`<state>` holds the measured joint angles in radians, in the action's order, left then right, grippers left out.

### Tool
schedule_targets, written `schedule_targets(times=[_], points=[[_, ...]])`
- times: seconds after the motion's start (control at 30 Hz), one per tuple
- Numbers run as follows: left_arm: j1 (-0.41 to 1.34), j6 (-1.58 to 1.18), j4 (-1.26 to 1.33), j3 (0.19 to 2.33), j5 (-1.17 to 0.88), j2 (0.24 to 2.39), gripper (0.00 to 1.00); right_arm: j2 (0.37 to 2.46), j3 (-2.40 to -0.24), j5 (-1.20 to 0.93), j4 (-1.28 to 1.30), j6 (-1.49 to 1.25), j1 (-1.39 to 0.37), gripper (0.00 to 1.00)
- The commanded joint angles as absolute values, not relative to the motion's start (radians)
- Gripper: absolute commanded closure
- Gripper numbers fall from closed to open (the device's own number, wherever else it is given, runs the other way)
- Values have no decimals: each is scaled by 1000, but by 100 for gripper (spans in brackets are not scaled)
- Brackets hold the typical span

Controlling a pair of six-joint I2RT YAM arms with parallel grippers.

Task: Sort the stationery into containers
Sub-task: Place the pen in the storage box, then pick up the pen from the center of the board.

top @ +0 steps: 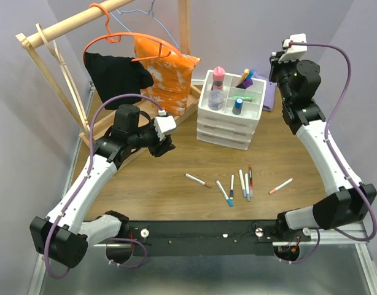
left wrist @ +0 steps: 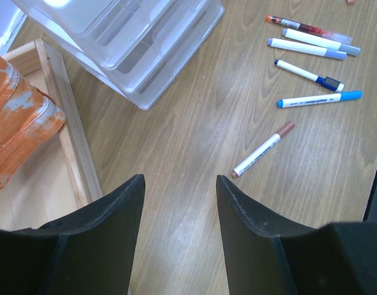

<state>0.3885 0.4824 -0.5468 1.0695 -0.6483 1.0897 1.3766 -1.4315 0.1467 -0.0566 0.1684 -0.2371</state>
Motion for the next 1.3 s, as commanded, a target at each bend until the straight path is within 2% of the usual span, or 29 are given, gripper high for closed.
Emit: schedule_targets(times=[0.0,0.5,0.53,0.67,0.77,1.17,1.27], points=[[393,480,-526,1091,-655,1104,41,1459,-1454,94,-117,95,-198,100],[393,477,-511,1075,-637,1144,41,1649,-1532,34,-138,18,-178,99],[393,477,-509,1075,-635,1146,41,1655,-1534,37,-138,17,-176,98],[393,480,-512,1081,-634,1150,41,1654,-1552,55,-109,5,-176,75],[393,483,-508,1075,-634,1147,41,1635,-1557,60,-88,3,-178,67],[393,472,-495,1032,-644,1091,41,1487,-1482,92,-38,-40,-178,65],[396,494,-520,1023,-652,1074,41,1410,-1448,75,42,32,-178,65]])
